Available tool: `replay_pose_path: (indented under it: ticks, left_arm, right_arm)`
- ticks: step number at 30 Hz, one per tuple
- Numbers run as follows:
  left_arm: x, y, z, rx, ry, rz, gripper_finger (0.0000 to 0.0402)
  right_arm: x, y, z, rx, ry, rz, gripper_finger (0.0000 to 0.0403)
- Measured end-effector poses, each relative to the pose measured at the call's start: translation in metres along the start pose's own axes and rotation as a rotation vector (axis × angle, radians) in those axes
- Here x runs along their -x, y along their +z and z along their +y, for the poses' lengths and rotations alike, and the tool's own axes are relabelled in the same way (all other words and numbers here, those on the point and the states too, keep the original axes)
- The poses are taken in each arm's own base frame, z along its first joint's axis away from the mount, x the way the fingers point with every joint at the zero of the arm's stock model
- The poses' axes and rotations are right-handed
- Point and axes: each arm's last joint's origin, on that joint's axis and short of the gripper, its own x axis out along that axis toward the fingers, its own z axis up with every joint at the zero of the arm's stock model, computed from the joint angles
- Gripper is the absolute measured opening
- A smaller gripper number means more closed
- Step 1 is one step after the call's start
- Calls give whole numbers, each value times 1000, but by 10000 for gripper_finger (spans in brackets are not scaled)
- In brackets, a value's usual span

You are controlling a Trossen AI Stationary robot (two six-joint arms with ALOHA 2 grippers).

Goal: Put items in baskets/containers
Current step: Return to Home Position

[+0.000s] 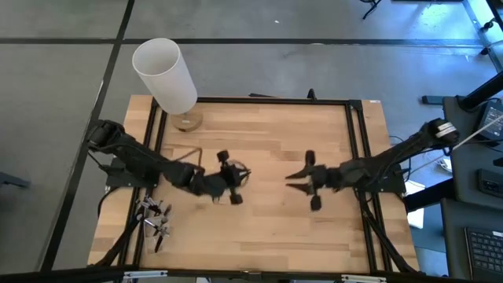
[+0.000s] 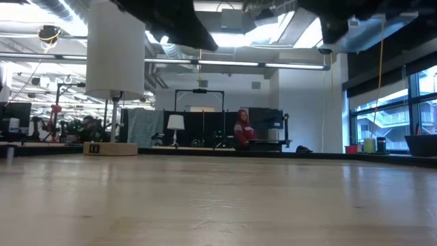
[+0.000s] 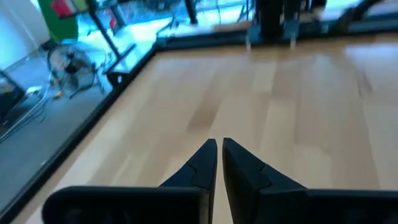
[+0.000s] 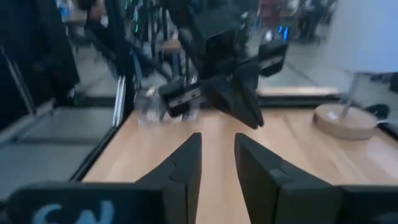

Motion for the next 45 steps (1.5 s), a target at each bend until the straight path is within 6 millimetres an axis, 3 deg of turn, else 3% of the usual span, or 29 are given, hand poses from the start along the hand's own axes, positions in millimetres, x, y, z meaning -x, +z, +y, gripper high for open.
replay_pose_path:
  ticks: [6,13,18,27,34,39,45]
  left_arm:
    - [3,-7,41,18,-40,-91,22]
    - [24,-44,87,106,-70,-279,22]
    - [38,-71,115,190,-122,-463,22]
    - [64,-95,133,210,-99,-530,22]
    - [82,-104,142,188,-63,-457,22]
    - [92,-108,147,199,-59,-447,22]
    - [100,-113,150,214,-72,-423,22]
  right_arm:
    - [31,-11,-32,-42,-27,-69,90]
    - [55,0,-52,26,-4,-121,9]
    - [69,-1,-64,21,-77,-78,9]
    - [89,-4,-68,10,-94,-32,3]
    - [107,-3,-68,-5,-83,-63,2]
    - [106,-24,-69,10,-84,-125,2]
    - [110,-26,-70,8,-85,-157,2]
